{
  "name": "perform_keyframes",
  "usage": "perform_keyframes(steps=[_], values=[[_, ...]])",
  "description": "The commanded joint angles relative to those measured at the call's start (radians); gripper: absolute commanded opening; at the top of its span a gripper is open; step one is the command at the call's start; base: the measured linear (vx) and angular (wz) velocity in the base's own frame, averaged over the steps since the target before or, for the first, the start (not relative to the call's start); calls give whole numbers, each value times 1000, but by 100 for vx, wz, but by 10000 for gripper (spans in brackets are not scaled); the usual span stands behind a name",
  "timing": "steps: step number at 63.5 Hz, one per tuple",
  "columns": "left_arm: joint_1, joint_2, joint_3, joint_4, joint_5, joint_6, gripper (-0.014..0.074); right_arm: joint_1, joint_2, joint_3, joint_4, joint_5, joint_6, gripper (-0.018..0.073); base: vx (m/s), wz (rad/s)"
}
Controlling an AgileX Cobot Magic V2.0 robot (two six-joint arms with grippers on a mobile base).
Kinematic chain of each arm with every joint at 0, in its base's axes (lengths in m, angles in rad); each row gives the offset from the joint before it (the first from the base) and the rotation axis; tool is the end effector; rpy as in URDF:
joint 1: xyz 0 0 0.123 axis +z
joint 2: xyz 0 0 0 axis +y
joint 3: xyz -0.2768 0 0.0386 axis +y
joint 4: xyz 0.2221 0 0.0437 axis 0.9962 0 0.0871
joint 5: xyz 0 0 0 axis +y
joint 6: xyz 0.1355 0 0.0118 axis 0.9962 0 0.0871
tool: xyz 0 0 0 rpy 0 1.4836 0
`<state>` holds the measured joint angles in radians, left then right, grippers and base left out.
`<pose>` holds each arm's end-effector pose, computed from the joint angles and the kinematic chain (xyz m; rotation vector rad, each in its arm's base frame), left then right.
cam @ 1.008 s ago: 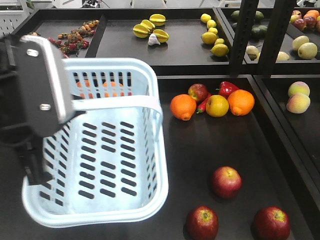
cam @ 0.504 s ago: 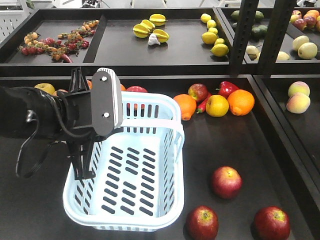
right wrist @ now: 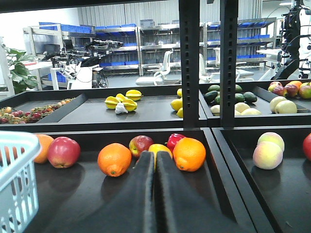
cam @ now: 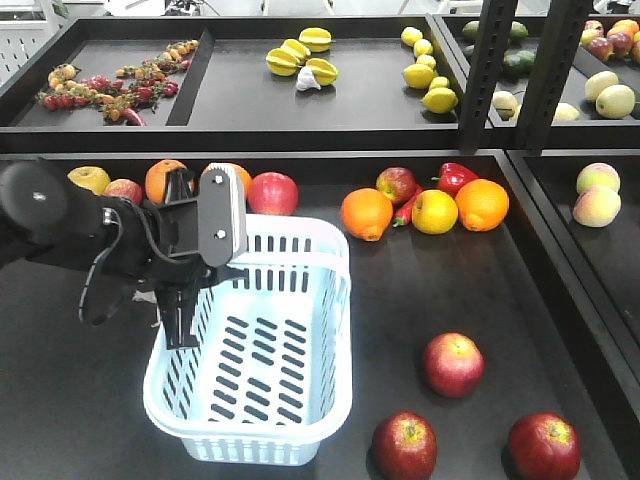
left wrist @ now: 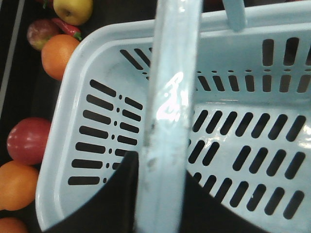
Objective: Pick three apples into basket with both arms
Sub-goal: 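Lower the light-blue basket onto the table with the left gripper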
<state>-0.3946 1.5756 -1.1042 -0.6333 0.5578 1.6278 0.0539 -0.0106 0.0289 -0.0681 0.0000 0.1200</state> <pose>0.3001 -0.1712 0.2406 1.6861 1.6602 -0.0629 0.0812 0.0044 0.2076 -0.0015 1.5025 0.0851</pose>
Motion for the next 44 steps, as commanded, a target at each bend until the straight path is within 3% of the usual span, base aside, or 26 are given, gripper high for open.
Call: perform_keyframes(steps=[1,13,30,44], values=[[9,-3,-30,-84,-63,43,-7,-4,-11,14,-7,-71,-2,-9,0,0],[14,48,-30,-101,-115,64,-7,-4,-11,14,-7,-71,-2,-9,0,0],[14,61,-30,-90,-104,64,7,-4,-11,14,-7,-71,-2,-9,0,0],[14,61,-30,-90,-89,64,144,-4,-11,14,-7,-71,-2,-9,0,0]])
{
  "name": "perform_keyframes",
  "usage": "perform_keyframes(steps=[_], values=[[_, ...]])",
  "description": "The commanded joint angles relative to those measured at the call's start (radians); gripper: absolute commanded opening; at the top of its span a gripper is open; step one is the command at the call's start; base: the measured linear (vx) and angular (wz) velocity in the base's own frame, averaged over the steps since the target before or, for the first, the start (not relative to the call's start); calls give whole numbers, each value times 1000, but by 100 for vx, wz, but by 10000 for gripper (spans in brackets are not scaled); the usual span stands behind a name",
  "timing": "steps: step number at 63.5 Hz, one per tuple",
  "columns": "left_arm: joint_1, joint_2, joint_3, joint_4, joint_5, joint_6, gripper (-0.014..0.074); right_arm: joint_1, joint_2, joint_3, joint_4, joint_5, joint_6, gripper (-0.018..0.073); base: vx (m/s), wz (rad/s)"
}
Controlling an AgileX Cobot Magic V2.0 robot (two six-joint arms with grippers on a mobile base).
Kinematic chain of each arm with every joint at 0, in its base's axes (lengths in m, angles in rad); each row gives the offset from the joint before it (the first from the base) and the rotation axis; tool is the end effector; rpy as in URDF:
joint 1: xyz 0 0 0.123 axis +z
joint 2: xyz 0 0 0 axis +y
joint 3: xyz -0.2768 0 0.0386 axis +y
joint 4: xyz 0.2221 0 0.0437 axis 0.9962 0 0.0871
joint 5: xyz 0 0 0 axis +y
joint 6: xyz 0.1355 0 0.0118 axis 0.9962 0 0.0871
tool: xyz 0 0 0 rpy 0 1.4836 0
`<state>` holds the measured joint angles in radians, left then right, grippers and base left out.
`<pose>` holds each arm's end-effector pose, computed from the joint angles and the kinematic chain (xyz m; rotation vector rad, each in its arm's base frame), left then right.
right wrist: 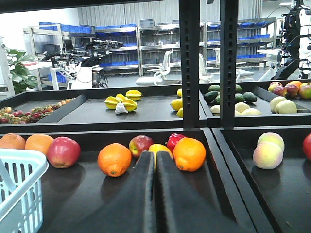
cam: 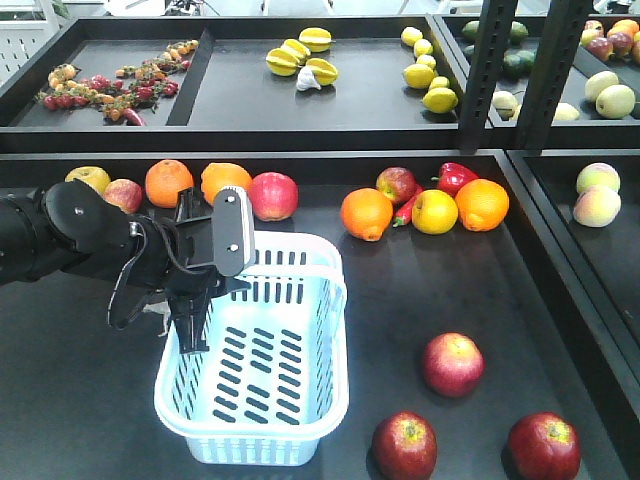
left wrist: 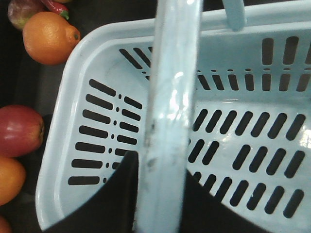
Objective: Pick three apples into basket with both arms
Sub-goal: 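Lower the light-blue basket onto the table with the left gripper, then open the left gripper and lift it off the basket handle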
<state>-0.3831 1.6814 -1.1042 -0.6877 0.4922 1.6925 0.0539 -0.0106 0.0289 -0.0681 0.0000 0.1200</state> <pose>0.3198 -0.1729 0.2090 1.6870 1.7073 -0.0592 0.0812 0.0044 0.2076 -0.0015 1.5025 0.0851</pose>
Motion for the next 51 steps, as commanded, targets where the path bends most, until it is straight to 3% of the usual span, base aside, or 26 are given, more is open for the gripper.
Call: perform_keyframes(steps=[1,22,30,51], values=[[2,-45,-30,-36,-24,-1,165,-4,-11,14,-7,-71,-2,-9,0,0],[2,-45,-30,-27,25,-5,600,-4,-11,14,-7,-71,-2,-9,0,0],[2,-45,-30,-14,71,-5,713,-4,-11,14,-7,-71,-2,-9,0,0],[2,-116,-30,131,65,-140,713,-4,-11,14,-7,-71,-2,-9,0,0]])
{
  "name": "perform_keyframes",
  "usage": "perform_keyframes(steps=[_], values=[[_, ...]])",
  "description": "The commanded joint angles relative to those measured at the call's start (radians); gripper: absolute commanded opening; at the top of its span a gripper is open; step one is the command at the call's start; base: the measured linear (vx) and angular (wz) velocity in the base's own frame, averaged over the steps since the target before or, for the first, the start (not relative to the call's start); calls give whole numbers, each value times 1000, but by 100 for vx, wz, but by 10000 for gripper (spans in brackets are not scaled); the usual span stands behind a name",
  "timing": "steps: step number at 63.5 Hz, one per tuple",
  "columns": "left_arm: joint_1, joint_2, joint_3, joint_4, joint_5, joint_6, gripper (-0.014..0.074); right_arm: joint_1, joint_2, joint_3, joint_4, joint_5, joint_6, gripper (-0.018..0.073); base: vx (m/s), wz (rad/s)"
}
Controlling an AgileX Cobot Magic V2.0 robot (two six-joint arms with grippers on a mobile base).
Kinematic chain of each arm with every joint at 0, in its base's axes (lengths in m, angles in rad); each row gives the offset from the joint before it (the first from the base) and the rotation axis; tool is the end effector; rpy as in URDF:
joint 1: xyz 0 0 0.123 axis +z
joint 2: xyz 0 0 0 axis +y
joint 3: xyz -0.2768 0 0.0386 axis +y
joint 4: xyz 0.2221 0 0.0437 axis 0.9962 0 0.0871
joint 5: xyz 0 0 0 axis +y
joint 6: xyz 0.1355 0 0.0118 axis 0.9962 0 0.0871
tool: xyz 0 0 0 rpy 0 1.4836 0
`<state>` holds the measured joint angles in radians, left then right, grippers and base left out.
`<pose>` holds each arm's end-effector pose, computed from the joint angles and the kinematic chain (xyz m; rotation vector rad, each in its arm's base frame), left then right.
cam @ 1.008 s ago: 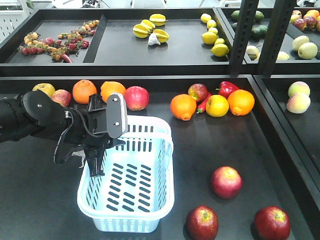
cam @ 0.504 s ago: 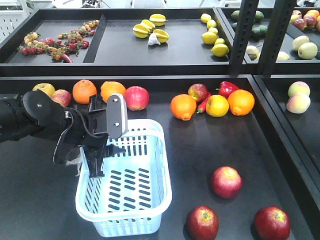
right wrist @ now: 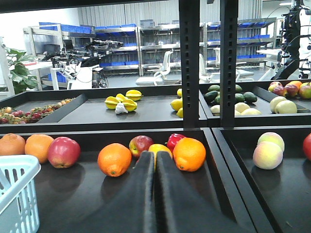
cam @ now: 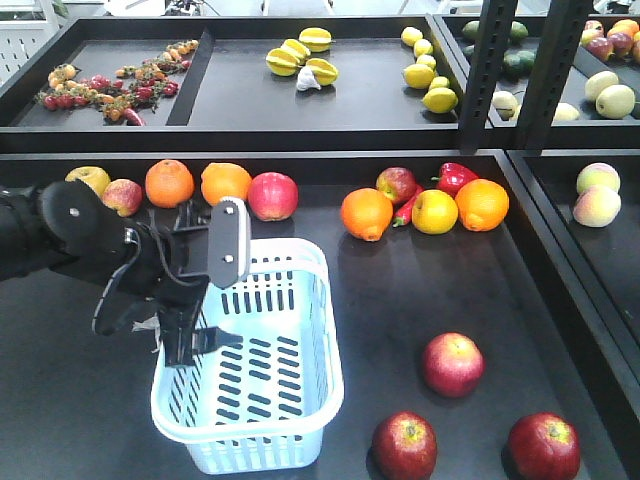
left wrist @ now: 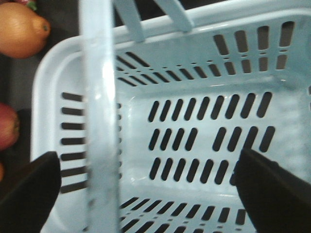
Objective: Pick three apples into basket with both arms
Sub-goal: 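Open the left gripper and lift it off the basket handle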
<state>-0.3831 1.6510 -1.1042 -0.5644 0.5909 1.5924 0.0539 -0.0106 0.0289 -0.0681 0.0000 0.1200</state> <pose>0.3057 -0.1669 0.2102 1.7688 1.7439 -0.0836 0.0812 0.0044 0.2076 -0.0015 1.5025 0.0851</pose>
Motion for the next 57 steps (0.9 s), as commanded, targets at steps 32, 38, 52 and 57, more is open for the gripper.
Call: perform_keyframes(steps=[32,38,52,57], values=[[2,-369,-30,146,81,-467,695,-4,-11,14,-7,-71,-2,-9,0,0],[2,-438,-30,235,77,-660,688,-4,-11,14,-7,-71,-2,-9,0,0],[2,-581,-30,440,113,-1096,672,-4,-11,14,-7,-70,-2,-9,0,0],[2,-629,-30,499,113,-1201,662,-4,-11,14,-7,-70,-2,-9,0,0]])
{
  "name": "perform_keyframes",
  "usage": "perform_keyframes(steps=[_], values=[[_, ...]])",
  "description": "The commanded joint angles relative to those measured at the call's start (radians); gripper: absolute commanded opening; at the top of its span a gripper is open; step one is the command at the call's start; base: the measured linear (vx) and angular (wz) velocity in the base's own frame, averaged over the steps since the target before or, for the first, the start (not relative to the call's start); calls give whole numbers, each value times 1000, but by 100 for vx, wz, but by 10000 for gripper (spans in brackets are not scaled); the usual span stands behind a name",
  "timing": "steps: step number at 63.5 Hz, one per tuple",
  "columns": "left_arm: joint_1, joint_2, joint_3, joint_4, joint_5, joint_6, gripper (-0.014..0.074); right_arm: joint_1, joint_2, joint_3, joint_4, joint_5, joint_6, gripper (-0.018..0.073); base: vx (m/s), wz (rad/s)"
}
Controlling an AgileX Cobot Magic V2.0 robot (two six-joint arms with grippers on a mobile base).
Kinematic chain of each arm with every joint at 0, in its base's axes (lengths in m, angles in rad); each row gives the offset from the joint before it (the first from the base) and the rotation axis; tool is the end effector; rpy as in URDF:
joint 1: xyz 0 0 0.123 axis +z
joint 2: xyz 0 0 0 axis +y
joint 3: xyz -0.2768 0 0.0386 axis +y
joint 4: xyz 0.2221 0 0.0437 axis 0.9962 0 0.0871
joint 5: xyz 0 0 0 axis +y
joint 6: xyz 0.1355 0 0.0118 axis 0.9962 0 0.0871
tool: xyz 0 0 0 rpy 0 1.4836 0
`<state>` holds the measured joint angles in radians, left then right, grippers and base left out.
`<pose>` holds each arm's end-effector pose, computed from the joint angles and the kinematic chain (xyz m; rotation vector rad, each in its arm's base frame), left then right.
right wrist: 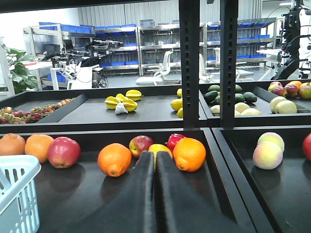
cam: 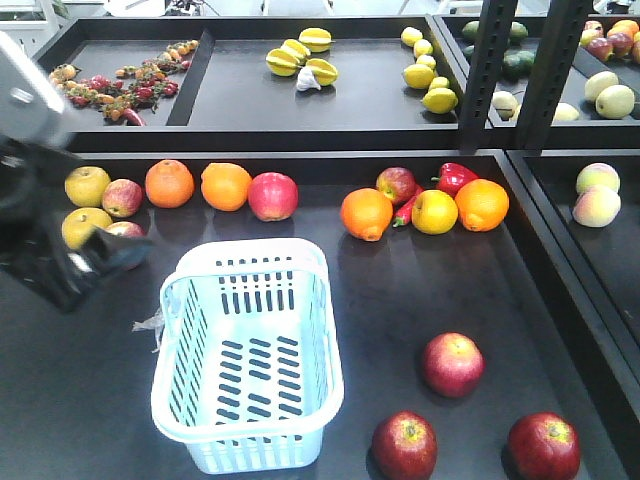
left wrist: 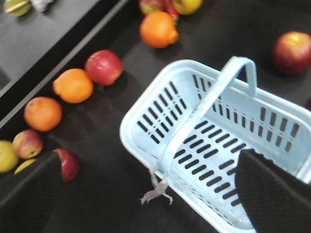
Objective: Pick three apples into basket with both arms
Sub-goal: 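Open the left gripper and lift it off the basket handle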
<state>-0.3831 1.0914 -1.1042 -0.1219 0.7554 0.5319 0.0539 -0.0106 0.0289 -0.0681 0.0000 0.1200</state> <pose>0.2145 -0.0987 0.3507 0.9331 2.0149 -0.0598 0.0812 0.0044 0.2076 -0.0015 1.5025 0.0851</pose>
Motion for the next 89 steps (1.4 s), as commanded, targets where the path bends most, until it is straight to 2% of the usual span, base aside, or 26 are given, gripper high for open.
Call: perform_keyframes(steps=[1,10,17,34,54,81,89], values=[[2,-78,-30,69,-51,-162,662,-4,-11,14,-7,-70,-2,-9,0,0],[2,-171,-30,158,-9,-358,654,-4,-11,14,-7,-70,-2,-9,0,0],[2,-244,-30,192,33,-430,647,-4,-11,14,-7,-70,-2,-9,0,0],[2,-366,-30,191,79,-466,610,-4,-11,14,-7,-73,-2,-9,0,0],[2,-375,-30,191,79,-466,551,-4,-11,13,-7,-133,-2,-9,0,0],[2,-375,-30,191,79,-466,548,-4,-11,13,-7,-116,-2,-9,0,0],[2,-375,-30,191,79,-465,548,-4,-11,-11,-7,-58,-2,-9,0,0]])
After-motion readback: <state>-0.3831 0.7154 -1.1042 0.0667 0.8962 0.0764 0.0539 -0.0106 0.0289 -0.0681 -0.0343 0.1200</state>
